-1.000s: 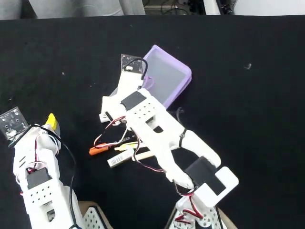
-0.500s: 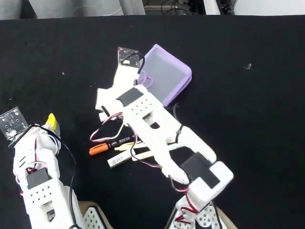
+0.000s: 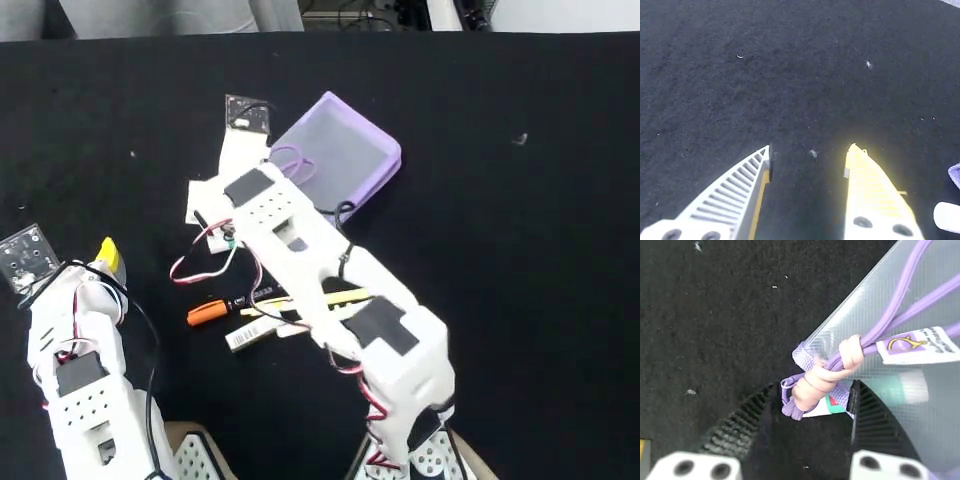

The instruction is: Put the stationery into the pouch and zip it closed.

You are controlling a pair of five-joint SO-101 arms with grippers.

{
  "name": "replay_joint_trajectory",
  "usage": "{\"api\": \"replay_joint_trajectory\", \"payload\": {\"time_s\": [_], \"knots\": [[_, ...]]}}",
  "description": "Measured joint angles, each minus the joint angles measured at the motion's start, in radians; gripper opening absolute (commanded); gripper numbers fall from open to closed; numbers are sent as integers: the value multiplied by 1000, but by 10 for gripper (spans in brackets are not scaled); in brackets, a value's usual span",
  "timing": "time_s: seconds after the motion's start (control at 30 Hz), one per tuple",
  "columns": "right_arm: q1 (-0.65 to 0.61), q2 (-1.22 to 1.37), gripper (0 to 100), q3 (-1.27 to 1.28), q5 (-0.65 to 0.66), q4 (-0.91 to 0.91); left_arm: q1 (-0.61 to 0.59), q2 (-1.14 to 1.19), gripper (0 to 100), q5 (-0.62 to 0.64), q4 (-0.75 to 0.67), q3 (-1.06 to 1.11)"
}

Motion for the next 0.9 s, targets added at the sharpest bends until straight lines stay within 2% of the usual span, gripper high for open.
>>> {"api": "replay_joint_trajectory", "payload": {"time_s": [0.13, 0.17, 0.53, 0.73, 0.9], "knots": [[15, 72, 18, -91, 0, 80, 0, 0, 245, 0, 0, 0], [23, 92, 9, -110, 0, 98, 0, 0, 245, 0, 0, 0], [71, 192, 11, -318, 0, 318, 0, 0, 245, 0, 0, 0], [86, 192, 11, -359, 68, 405, 0, 0, 245, 0, 0, 0], [87, 83, 15, -358, 143, 465, 0, 0, 245, 0, 0, 0]]}}
